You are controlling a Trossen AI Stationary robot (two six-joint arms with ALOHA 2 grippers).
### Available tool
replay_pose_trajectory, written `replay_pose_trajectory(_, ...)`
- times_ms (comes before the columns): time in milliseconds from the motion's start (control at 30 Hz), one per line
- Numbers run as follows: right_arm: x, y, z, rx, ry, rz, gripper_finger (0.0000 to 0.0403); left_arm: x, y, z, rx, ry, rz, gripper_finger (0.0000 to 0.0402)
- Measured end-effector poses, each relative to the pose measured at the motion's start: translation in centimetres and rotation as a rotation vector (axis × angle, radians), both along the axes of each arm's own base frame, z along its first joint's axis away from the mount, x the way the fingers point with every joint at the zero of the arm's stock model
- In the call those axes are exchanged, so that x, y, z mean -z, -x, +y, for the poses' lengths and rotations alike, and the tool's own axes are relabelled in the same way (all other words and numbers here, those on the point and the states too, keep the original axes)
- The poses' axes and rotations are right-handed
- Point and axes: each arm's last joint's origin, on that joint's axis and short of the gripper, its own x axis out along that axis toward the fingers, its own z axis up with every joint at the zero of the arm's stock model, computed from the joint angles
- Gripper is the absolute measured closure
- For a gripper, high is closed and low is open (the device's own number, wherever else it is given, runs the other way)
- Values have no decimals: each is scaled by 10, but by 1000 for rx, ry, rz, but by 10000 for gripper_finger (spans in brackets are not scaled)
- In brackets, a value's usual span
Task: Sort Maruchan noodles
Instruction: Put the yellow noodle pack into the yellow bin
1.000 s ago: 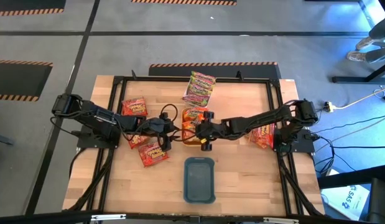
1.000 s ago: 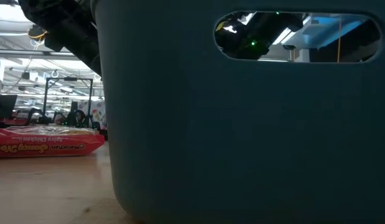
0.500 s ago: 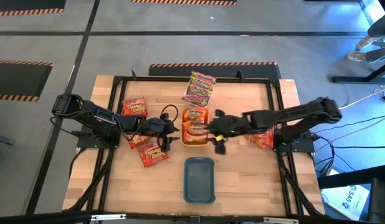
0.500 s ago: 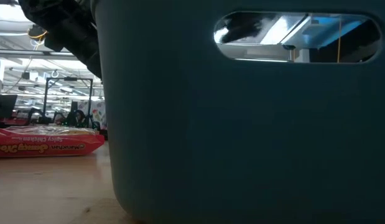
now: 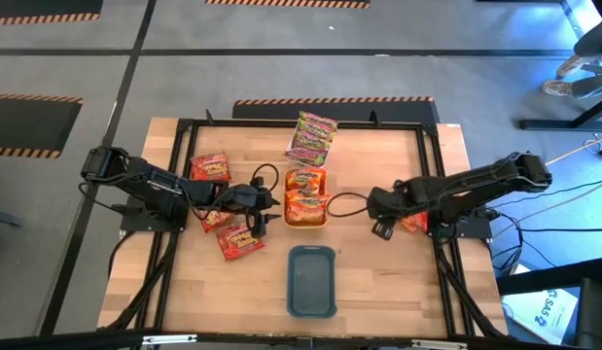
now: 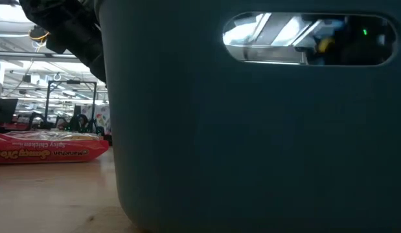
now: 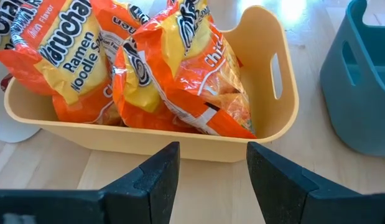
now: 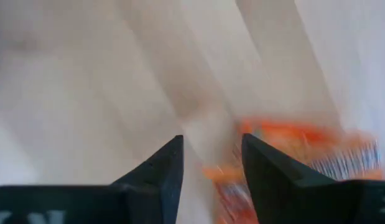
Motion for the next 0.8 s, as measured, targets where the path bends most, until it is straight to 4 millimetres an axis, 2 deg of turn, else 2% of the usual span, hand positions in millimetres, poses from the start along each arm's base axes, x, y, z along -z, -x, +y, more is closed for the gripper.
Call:
replay_pose_trajectory(100,10,7,-9,112,-12,64,279,0,0,0,2,-3,0,219)
replay_pose_trajectory(200,6,3,-19,219,-46,38,296,1,0,0,18,-28,12,219)
replay_pose_trajectory(333,-7,-4,-20,191,-128,-6,316,4,3,0,62,-89,57,219)
replay_pose_trajectory(433,-6,-5,-16,170,-231,-3,331,4,3,0,72,-109,64,219)
replay_pose_trajectory(567,4,0,0,161,-310,41,353,4,3,0,78,-122,66,219)
replay_pose_trajectory(667,5,8,27,155,-348,99,372,4,3,0,100,-153,70,219)
replay_pose_trajectory(800,6,23,51,161,-278,166,395,4,3,0,102,-156,67,219)
